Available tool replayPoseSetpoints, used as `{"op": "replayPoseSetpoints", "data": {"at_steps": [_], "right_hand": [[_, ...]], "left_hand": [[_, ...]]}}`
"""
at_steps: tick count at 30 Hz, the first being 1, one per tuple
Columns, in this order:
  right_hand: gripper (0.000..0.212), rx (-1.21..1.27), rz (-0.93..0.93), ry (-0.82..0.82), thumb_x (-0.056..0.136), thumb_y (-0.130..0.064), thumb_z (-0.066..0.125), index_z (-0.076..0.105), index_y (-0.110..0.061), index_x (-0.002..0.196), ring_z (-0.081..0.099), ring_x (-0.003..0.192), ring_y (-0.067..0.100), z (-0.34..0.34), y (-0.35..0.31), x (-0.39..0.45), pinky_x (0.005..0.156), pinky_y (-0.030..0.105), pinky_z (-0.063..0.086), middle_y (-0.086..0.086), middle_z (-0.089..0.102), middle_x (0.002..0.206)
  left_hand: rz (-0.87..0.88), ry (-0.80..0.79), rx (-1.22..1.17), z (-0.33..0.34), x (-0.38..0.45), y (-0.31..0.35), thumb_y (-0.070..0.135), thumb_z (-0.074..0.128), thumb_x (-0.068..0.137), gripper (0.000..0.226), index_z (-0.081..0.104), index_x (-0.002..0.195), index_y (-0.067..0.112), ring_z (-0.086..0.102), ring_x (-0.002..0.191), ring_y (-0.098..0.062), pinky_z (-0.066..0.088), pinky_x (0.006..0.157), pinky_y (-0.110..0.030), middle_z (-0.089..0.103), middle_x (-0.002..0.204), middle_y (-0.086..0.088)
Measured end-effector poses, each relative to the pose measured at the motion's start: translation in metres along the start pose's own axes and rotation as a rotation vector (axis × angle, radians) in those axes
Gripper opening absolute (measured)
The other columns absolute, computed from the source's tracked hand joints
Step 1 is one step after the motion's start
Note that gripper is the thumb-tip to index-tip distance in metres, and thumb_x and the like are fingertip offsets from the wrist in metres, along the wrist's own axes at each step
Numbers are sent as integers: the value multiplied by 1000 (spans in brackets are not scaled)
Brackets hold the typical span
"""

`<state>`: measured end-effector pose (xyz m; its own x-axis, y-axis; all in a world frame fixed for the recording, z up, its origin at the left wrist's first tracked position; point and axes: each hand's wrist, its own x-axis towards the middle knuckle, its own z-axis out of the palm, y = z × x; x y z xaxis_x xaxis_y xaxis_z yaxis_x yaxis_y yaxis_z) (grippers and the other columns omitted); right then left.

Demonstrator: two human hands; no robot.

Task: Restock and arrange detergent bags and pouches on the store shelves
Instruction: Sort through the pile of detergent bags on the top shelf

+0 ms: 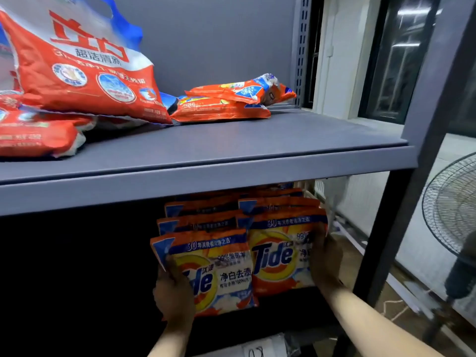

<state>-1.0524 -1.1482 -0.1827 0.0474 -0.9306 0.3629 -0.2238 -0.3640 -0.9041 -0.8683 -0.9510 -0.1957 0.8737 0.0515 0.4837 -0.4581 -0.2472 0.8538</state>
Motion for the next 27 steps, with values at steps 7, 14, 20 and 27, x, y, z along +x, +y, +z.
{"op": "replayPoseSetpoints", "data": {"at_steps": [7,14,20,27], "right_hand": [[66,-64,3,71,89,-65,27,46,-9,118,60,97,36,2,7,-6,82,44,48,19,62,107],[63,-571,-508,-162,76,-53,67,57,-17,126,52,121,33,-21,4,-65,94,52,45,9,57,131],[71,-673,-416,-544,90,-34,61,22,-30,150,3,148,28,-19,17,-57,119,45,17,-6,3,158],[71,-689,-318,-646,92,-33,57,16,-42,148,-5,147,18,-24,5,-46,120,38,15,-12,1,159]], "left_hand": [[-89,-70,271,-6,-8,0,57,29,95,63,40,114,-2,60,87,-53,46,71,-53,57,106,-33],[611,-454,642,-24,-53,-9,74,29,83,74,42,136,24,32,132,-42,15,110,-62,41,142,-16],[607,-730,897,-11,-55,-10,81,24,82,79,29,146,37,22,139,-45,12,102,-75,29,154,-11],[460,-824,778,-17,-48,17,84,-5,72,77,-30,136,49,-34,137,-31,-14,106,-65,-38,149,10]]}}
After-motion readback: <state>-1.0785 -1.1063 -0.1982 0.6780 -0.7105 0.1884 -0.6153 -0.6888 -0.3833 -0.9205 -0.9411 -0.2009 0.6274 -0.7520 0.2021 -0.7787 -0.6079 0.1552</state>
